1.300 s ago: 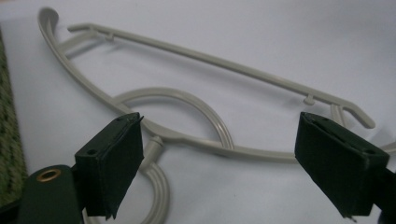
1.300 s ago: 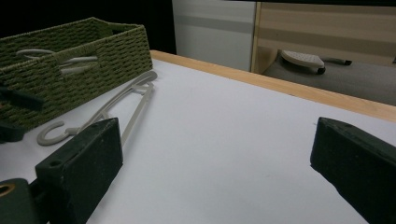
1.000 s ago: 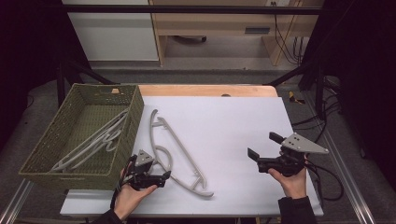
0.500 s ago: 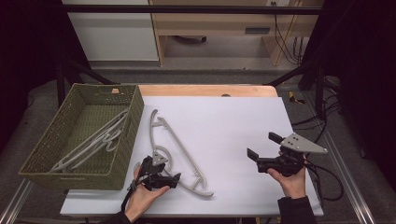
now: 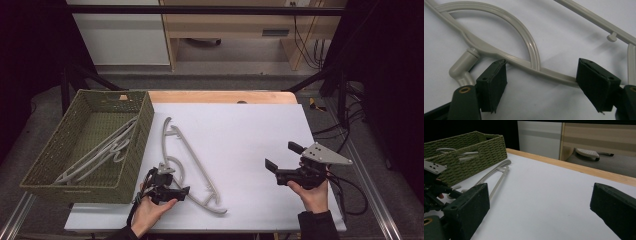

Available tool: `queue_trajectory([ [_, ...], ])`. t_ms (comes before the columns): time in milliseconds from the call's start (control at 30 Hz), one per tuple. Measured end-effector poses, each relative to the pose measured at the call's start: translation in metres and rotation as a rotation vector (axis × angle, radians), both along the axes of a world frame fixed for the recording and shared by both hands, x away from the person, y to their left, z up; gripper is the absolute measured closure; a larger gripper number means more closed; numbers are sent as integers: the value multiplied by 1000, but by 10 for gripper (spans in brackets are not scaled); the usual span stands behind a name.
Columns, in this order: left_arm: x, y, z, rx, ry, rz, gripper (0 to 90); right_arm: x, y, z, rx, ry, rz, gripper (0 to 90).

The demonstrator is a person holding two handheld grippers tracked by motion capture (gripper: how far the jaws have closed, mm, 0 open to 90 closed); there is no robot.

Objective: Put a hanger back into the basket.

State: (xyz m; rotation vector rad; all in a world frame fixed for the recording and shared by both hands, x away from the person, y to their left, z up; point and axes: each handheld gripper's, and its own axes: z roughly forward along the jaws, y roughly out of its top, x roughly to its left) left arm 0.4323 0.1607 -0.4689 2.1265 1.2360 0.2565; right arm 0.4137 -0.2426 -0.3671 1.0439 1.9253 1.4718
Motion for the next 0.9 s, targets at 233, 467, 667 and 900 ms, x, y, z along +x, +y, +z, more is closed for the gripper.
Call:
queue_trajectory([
  [233,5,13,3,-11,4,-8,391,-1,-1,1,3,-4,1,27],
  [467,-1,1,-2,3,-23,36,276,0,-1,1,0,-5,2,27],
  [667,-2,-13,-3,50,-62,31,258,1,1,-1,1,-2,6,27],
  [900,6,-16,1,117,-116,-47,380,0,0,0,5,0,6,27],
])
